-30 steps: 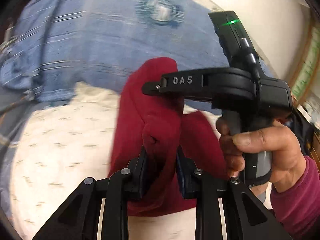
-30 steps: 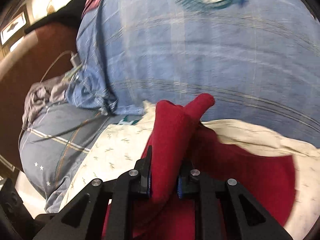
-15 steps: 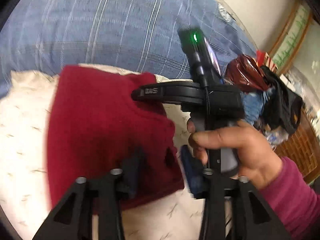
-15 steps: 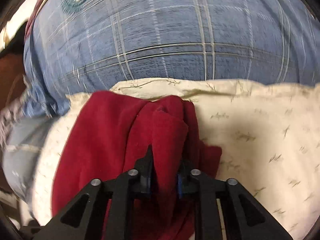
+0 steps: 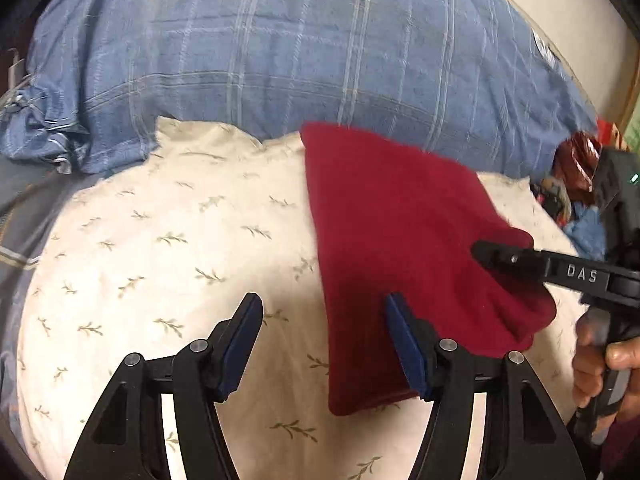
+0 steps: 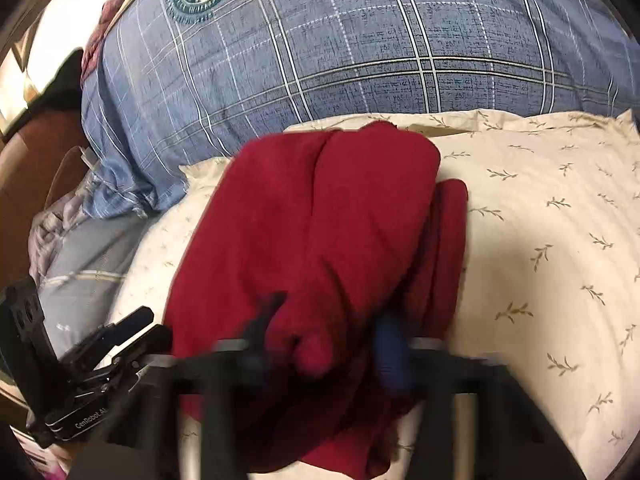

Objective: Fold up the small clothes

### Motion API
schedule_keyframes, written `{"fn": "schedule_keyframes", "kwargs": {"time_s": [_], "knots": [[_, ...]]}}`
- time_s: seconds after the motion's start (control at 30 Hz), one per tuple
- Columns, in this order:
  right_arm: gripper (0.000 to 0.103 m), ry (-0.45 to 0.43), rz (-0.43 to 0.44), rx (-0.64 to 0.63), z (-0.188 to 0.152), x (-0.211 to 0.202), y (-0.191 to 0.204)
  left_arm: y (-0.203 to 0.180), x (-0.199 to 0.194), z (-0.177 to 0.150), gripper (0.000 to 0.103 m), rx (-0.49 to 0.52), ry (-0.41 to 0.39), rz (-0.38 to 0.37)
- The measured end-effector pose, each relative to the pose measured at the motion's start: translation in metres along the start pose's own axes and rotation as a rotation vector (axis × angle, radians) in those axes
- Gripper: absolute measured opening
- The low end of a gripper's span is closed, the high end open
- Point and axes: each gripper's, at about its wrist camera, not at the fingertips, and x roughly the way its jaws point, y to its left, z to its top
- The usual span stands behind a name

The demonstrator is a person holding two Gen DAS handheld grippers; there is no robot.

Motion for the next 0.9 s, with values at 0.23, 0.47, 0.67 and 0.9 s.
{"fn": "schedule_keyframes", "kwargs": {"time_s": [0.23, 0.47, 0.67, 0.9], "knots": [[0.023, -0.053, -0.091, -0.024, -0.015, -0.015, -0.013, -0.014, 0.000, -0.009, 0.063, 0.024, 0.028, -0.020], [0.043, -0.117, -0.135, -0.050, -0.030, -0.052, 0.000, -0.008, 0.008, -0.003, 0.063, 0.040, 0.030, 0.011], [0.041, -0.183, -0.062, -0.160, -0.050, -0.072, 0.039, 0.002, 0.025, 0.003, 0.064, 0.030, 0.033, 0.015], [0.032, -0.043, -0.134, -0.155, -0.063, -0.021, 0.024, 0.005, 0.030, 0.003, 0.066, 0.033, 0.039, 0.010]]}}
